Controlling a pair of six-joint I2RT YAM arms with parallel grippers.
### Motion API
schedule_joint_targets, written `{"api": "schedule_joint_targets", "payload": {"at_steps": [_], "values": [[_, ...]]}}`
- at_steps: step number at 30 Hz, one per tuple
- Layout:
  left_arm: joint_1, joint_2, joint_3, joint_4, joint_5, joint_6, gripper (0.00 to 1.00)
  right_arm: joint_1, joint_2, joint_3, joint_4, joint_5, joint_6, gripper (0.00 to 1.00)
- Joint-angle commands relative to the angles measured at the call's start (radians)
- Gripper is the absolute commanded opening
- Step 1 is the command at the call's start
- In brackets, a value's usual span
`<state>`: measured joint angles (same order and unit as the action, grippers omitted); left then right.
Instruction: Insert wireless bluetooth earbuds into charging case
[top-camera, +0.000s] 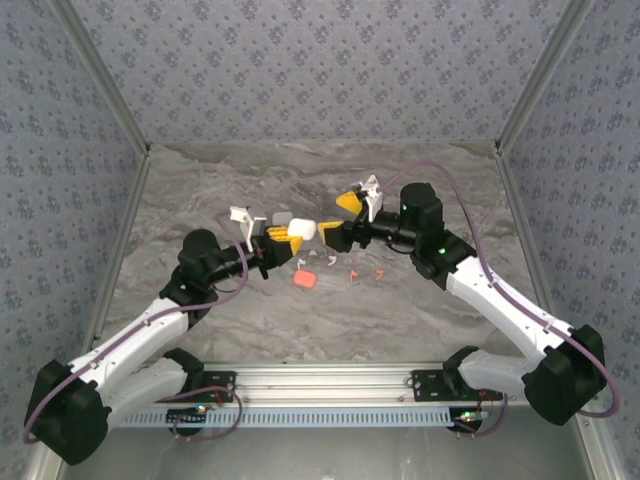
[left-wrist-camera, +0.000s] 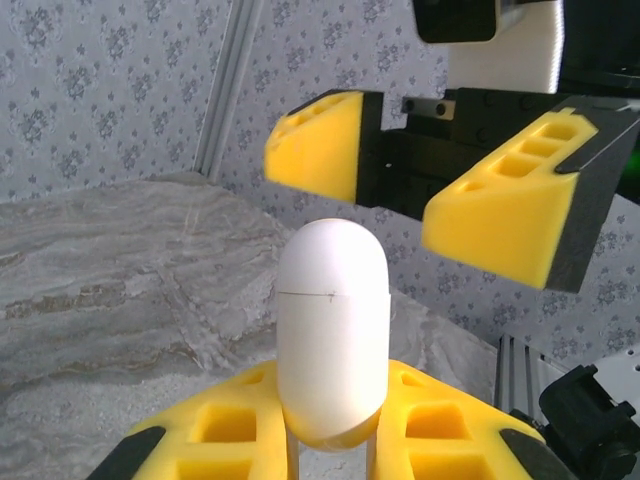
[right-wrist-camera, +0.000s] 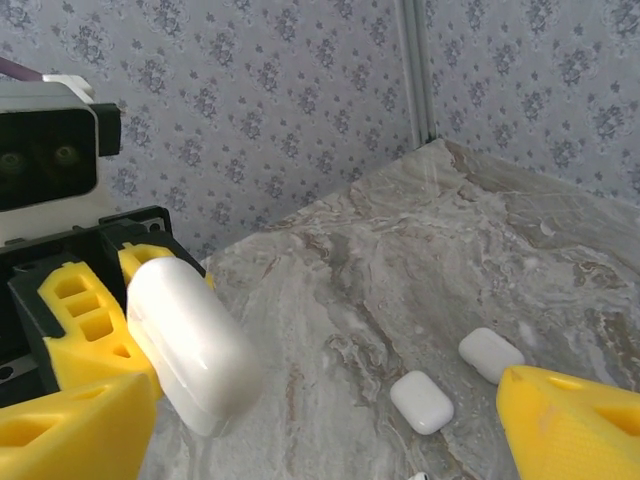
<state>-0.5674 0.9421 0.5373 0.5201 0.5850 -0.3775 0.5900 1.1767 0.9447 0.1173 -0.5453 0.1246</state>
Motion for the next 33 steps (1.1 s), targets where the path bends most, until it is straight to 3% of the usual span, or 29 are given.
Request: {"api": "schedule_joint_targets", "payload": {"at_steps": [1,21,33], "values": [[-0.01,-0.022,0.0,0.061,-0.014,0.028,0.05,0.017,0.032,0.025,0.023,-0.025,0.022,0.9],[-0.019,-0.028,0.003,0.03,-0.01,0.056,0.03,-0.015,0.12,0.106,0.009,0.018,0.018,0.85],[-0.02,-0.037,0.0,-0.013,-0.044,0.077,0.03,-0.057,0.101,0.119,0.013,-0.036,0.046,0.85]]}}
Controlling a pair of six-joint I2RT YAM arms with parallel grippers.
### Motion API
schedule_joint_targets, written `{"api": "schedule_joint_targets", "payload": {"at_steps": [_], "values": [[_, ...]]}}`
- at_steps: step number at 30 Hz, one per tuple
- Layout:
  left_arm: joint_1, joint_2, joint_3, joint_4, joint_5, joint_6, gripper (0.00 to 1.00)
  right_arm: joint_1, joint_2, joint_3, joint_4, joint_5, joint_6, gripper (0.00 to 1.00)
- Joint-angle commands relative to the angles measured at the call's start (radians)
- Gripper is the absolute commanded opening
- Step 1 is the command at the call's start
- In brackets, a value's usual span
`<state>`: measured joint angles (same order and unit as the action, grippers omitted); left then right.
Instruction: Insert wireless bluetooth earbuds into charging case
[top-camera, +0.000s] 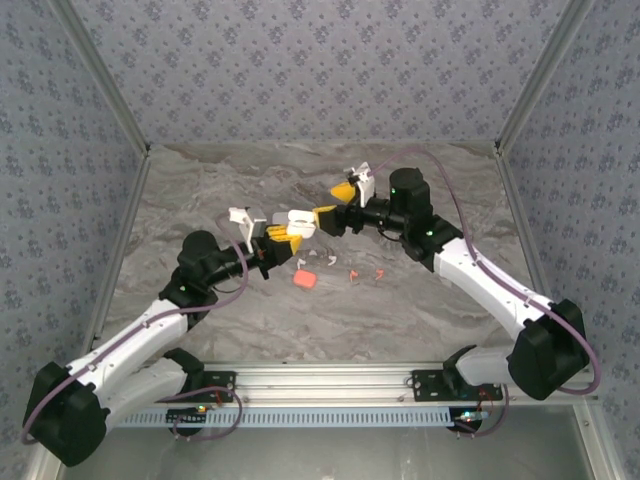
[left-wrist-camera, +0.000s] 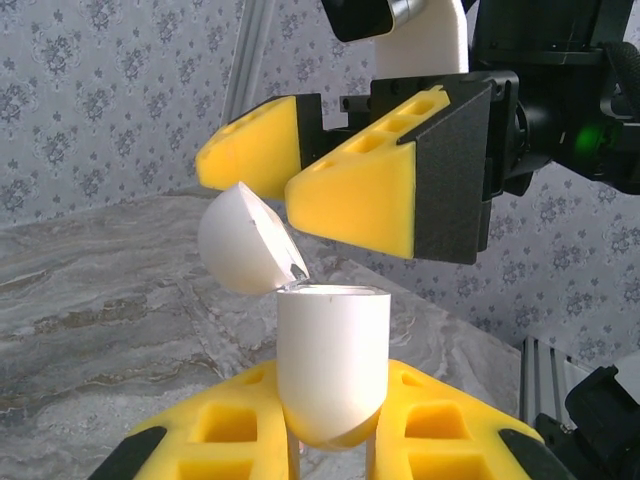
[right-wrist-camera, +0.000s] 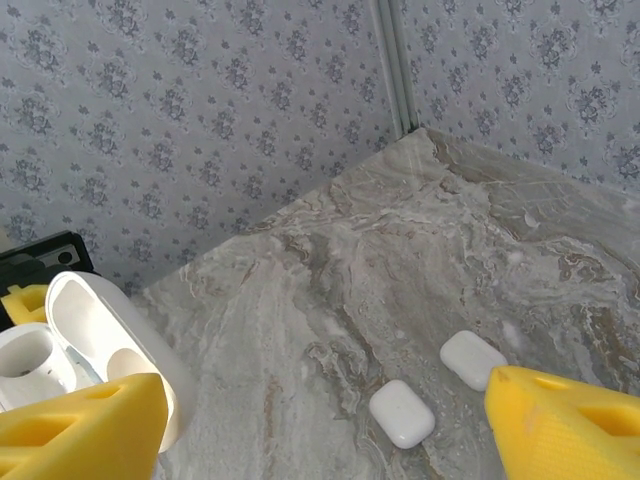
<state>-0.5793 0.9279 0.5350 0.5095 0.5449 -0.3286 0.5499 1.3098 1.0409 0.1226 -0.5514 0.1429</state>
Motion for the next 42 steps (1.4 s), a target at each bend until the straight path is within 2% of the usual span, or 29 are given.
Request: {"api": "schedule_joint_targets", "payload": {"at_steps": [1,7,12,14,19,31,42], "values": [[-0.007,-0.027,0.003,-0.013,-0.014,0.034,0.03,-0.027,-0.046,0.015,0.008,-0.04,0.04,0.85],[-0.007,-0.082,-0.017,-0.07,-0.066,0.078,0.03,-0.084,-0.1,-0.014,-0.11,-0.031,0.075,0.83],[-0.008,-0.145,-0.046,-0.082,-0.095,0.101,0.03,-0.089,-0.048,-0.019,-0.255,0.048,0.099,0.73],[-0.008,-0.165,-0.05,-0.092,-0.104,0.109,0.02,-0.079,0.0,-0.013,-0.291,0.079,0.12,0.69],[-0.007,-0.194,-0.053,-0.111,-0.105,0.12,0.02,0.006,0.19,0.085,-0.423,0.191,0.11,0.64],[-0.008,-0.244,-0.058,-0.152,-0.108,0.125,0.01,0.121,0.606,0.341,-0.436,0.118,-0.043,0.56],[-0.008,-0.253,-0.058,-0.159,-0.113,0.124,0.01,0.168,0.809,0.469,-0.501,0.166,-0.103,0.51]]}}
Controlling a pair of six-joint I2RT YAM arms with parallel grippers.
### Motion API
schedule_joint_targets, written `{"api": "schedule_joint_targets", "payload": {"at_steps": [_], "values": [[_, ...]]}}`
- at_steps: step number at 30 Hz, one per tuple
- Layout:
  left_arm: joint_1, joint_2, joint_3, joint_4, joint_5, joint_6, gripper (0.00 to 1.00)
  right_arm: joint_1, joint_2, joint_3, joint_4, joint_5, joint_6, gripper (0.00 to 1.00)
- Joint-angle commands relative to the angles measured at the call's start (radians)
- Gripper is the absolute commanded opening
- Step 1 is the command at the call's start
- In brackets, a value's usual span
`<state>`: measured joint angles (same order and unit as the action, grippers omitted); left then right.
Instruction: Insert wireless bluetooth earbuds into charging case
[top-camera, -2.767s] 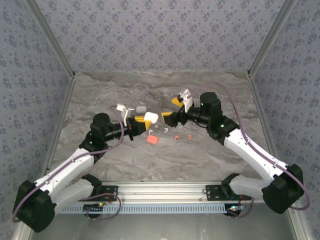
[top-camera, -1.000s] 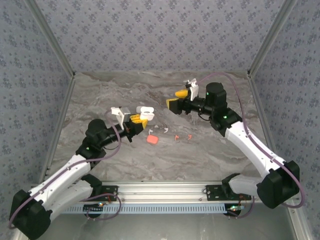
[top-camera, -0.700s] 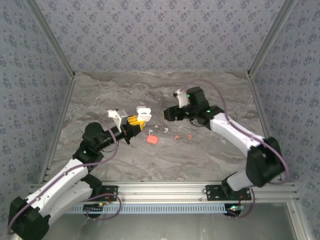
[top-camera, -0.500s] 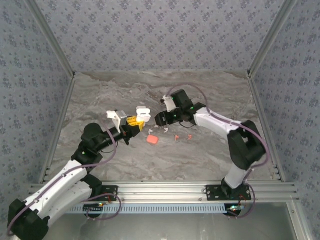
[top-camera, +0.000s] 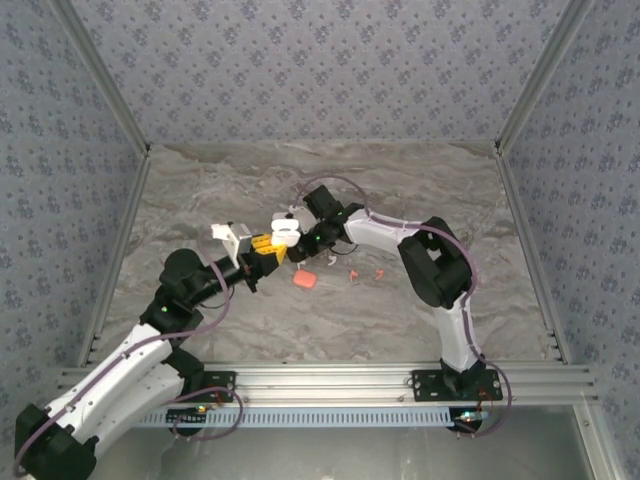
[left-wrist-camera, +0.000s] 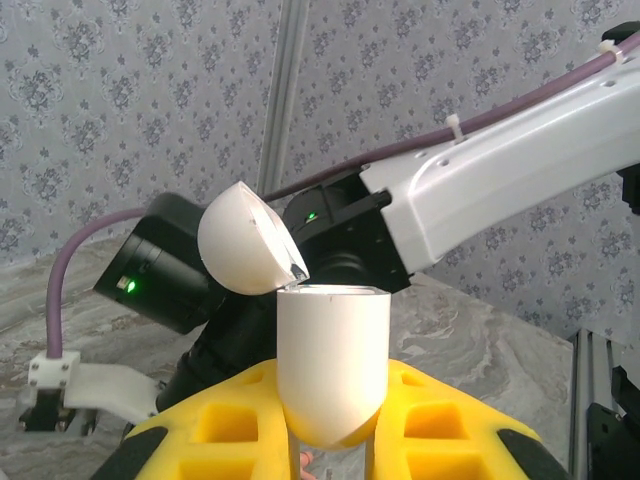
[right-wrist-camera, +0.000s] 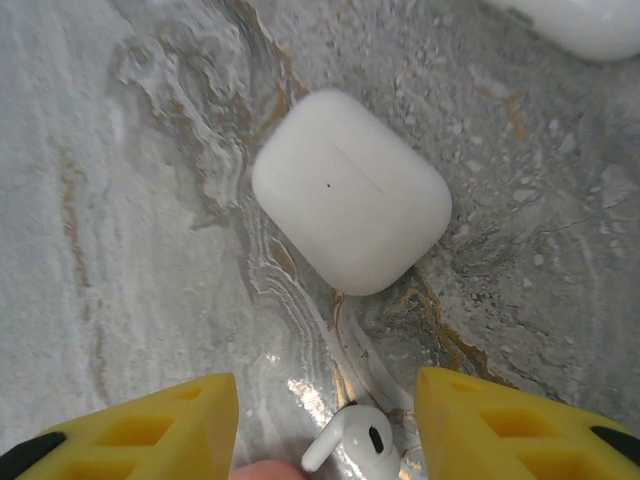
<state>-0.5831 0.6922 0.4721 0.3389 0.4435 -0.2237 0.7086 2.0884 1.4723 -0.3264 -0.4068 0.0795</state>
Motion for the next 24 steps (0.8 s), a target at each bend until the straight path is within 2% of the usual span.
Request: {"api": "schedule_joint_targets", "payload": {"at_steps": [1,8,24], "values": [[-0.003,-0.017,0.005,0.01,-0.013,0.02,0.0,0.01,0.037,0.039,-0.058,0.027,-0.044,0.51],[-0.003,-0.016,0.005,0.008,-0.017,0.021,0.0,0.013,0.053,0.03,-0.09,0.04,-0.063,0.49],[-0.004,-0.013,0.008,0.0,-0.024,0.024,0.0,0.022,0.024,-0.026,-0.127,0.06,-0.087,0.37]]}}
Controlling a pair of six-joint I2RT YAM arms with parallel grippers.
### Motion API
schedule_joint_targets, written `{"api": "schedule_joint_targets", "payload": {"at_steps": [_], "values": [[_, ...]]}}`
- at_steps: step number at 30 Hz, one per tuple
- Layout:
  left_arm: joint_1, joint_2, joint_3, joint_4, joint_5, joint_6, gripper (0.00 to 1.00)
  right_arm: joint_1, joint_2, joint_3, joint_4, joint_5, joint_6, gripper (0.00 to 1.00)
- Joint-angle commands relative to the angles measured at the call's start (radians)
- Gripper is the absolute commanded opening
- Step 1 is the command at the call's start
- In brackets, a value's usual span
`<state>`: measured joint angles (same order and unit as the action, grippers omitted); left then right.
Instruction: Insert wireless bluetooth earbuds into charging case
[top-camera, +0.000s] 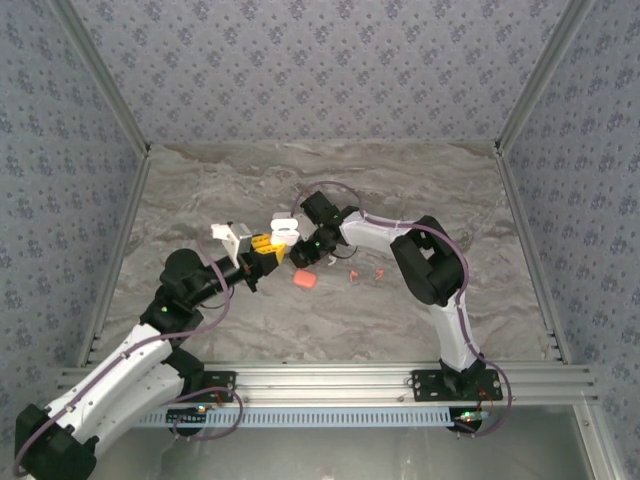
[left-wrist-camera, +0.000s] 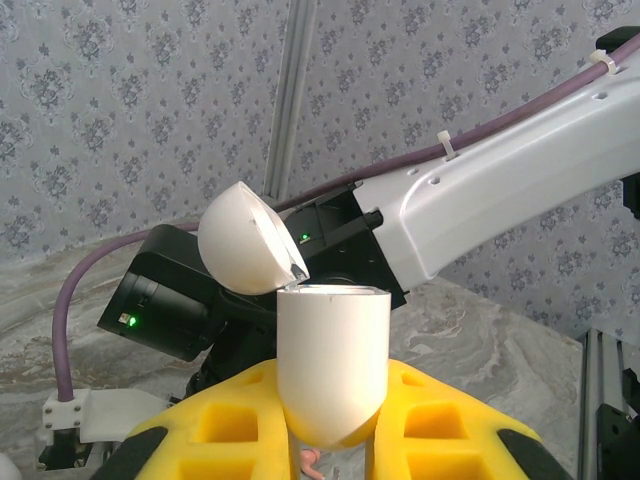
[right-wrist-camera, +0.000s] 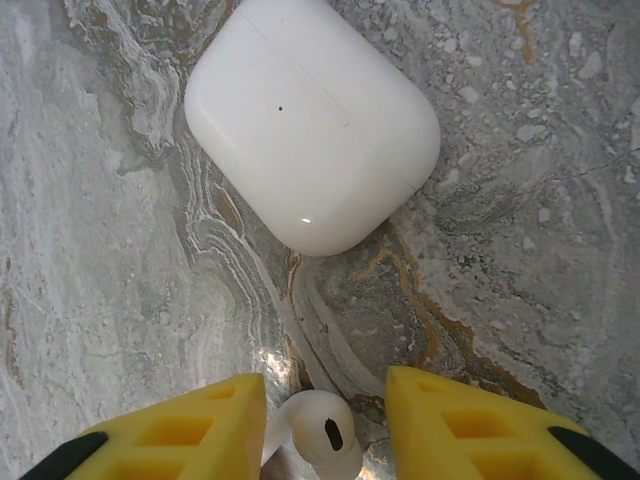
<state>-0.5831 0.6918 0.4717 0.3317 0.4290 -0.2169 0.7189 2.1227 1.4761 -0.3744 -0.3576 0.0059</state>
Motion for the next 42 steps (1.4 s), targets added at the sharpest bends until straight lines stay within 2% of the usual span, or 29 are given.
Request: {"api": "schedule_joint_targets", "payload": {"at_steps": [1,16,30,34,42], "values": [[-0.004,-0.012,0.007,0.006,-0.01,0.016,0.0,0.011,-0.011,-0.031,-0.08,0.012,-0.015,0.36],[-0.004,-0.012,0.01,0.0,-0.016,0.019,0.0,0.011,-0.053,-0.058,-0.079,0.029,-0.025,0.22],[-0.003,-0.008,0.008,-0.005,-0.022,0.019,0.0,-0.048,-0.203,-0.149,-0.003,0.101,0.016,0.21],[-0.004,0.0,-0.003,0.004,-0.025,0.007,0.0,-0.08,-0.306,-0.214,0.045,0.091,0.068,0.21],[-0.004,0.08,-0.054,0.122,-0.035,-0.053,0.0,-0.158,-0.64,-0.376,0.136,0.067,0.152,0.22]]}}
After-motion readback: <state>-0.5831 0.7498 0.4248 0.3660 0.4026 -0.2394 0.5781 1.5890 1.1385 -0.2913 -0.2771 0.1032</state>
